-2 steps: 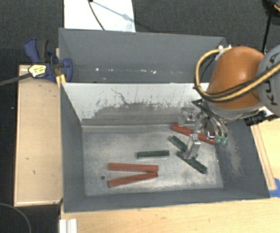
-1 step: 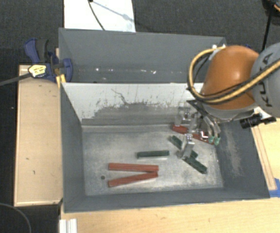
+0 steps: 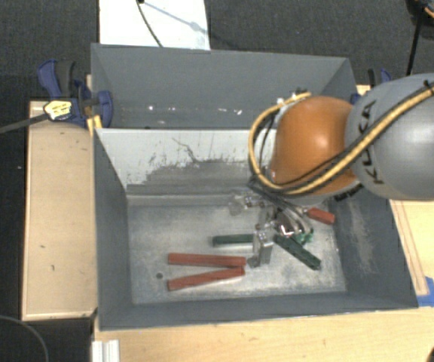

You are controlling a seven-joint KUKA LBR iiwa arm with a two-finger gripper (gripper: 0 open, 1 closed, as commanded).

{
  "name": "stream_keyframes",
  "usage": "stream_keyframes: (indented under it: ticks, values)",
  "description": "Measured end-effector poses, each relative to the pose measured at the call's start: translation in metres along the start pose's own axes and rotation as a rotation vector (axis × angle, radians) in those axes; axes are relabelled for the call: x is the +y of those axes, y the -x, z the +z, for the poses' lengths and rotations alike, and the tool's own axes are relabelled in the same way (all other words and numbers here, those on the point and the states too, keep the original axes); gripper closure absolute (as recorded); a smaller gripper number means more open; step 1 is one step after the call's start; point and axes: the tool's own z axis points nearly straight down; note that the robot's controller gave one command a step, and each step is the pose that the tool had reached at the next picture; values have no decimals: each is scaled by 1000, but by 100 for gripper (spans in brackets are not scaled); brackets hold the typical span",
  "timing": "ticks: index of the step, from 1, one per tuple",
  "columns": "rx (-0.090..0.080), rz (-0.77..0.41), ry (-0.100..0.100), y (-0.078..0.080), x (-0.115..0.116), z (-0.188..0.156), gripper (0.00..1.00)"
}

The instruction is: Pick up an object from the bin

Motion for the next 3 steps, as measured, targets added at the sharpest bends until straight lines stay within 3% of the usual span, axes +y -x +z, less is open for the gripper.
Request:
stream_keyframes:
  ticks: [1, 2, 3]
  values:
    - [4, 231, 0, 21, -8, 82, 100]
    - [4, 232, 0, 21, -8, 82, 100]
    - [2, 149, 0, -11, -67, -14, 100]
